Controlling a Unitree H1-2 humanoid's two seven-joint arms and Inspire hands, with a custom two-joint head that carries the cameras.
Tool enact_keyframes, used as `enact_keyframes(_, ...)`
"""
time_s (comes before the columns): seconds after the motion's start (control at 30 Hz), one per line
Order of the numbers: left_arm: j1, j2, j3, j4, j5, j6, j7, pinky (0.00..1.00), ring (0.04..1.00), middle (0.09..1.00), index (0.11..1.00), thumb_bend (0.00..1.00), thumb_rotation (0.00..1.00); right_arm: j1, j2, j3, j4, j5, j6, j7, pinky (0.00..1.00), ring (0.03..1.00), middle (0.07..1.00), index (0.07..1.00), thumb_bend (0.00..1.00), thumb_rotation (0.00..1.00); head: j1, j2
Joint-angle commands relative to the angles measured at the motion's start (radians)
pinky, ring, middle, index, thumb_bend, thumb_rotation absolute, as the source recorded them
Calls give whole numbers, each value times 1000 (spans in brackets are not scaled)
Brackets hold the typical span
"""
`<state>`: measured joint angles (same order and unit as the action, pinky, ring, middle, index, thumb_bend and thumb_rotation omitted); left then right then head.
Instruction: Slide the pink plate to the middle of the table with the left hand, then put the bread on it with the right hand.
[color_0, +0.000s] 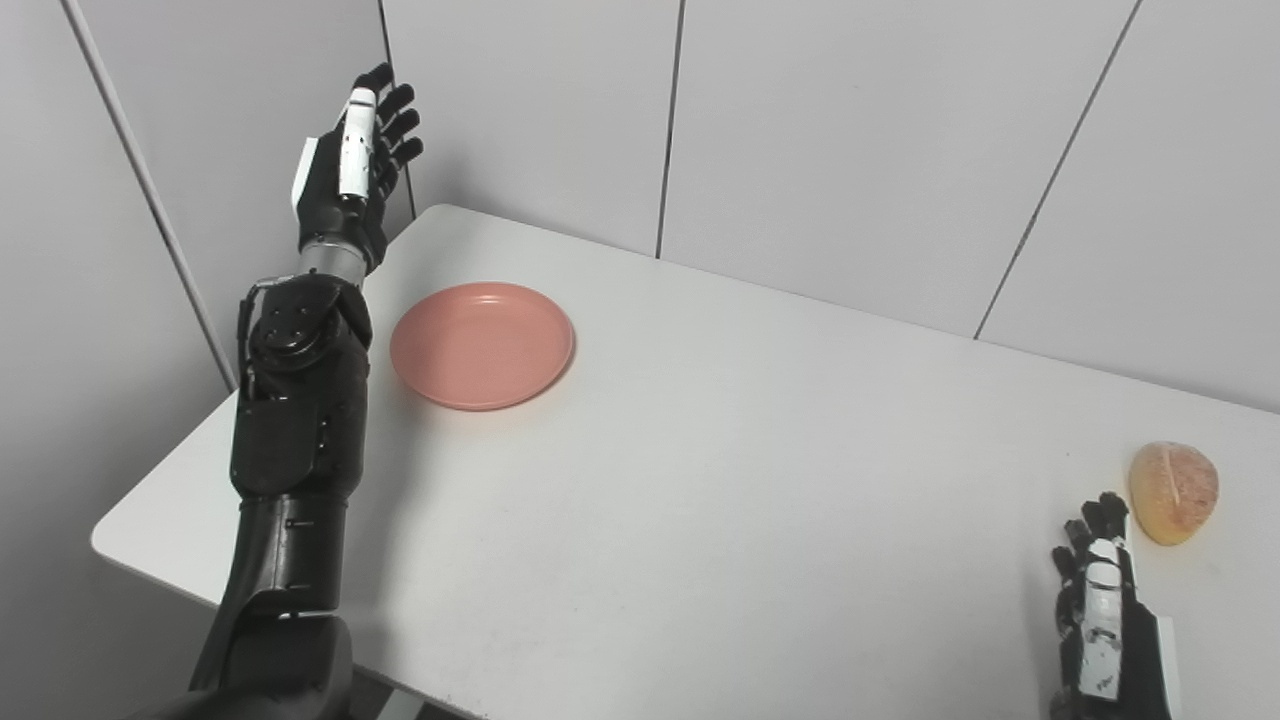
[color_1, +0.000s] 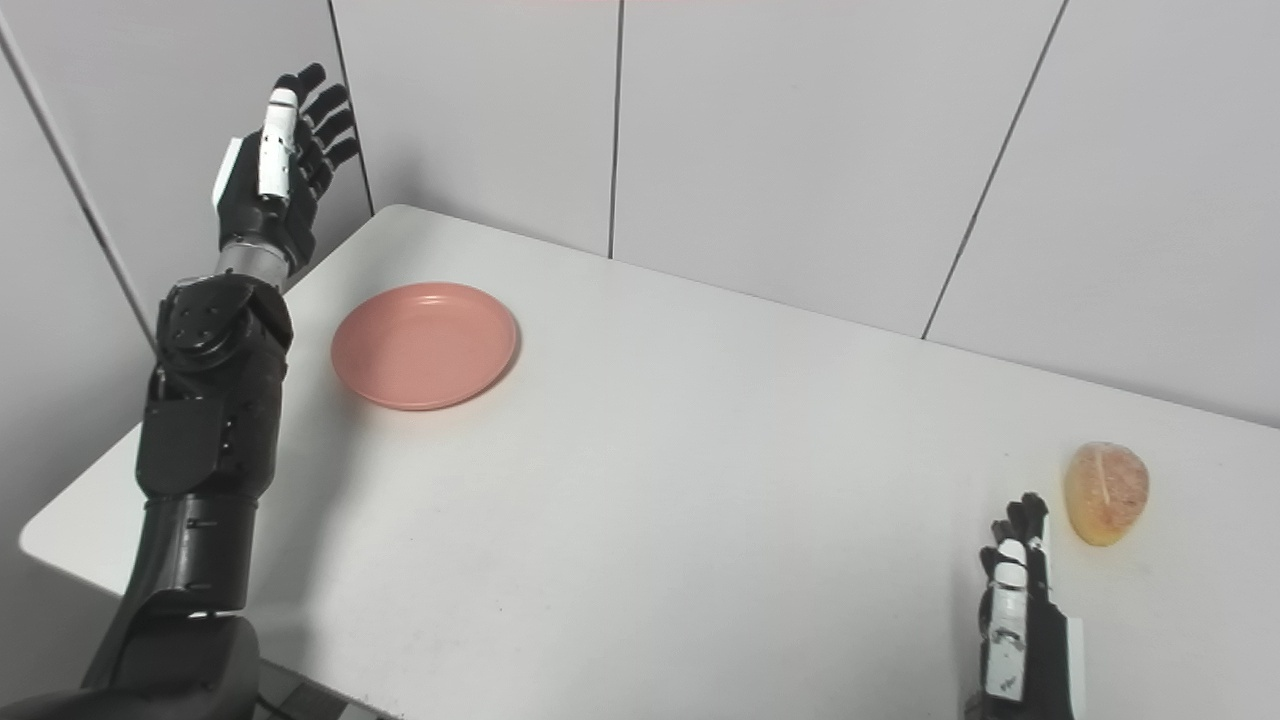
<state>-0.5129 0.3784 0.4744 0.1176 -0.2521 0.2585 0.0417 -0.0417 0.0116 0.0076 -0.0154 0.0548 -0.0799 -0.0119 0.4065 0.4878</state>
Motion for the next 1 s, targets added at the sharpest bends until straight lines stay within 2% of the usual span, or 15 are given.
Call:
enact_keyframes(0.0,-26,34,6,-11,-7,-38,6,900,892,890,883,396,1000,22,-10,-1,16,0,-36,16,1000,1000,1000,1000,135,1000,1,0)
enact_keyframes(0.57,10,58,14,77,-32,-73,-6,905,917,909,896,408,1000,17,-8,-4,15,22,-30,16,1000,1000,1000,1000,107,1000,6,3)
enact_keyframes(0.97,6,71,26,210,-57,-124,1,887,899,896,883,385,1000,15,-5,-10,15,18,-28,9,1000,1000,1000,1000,114,1000,13,7)
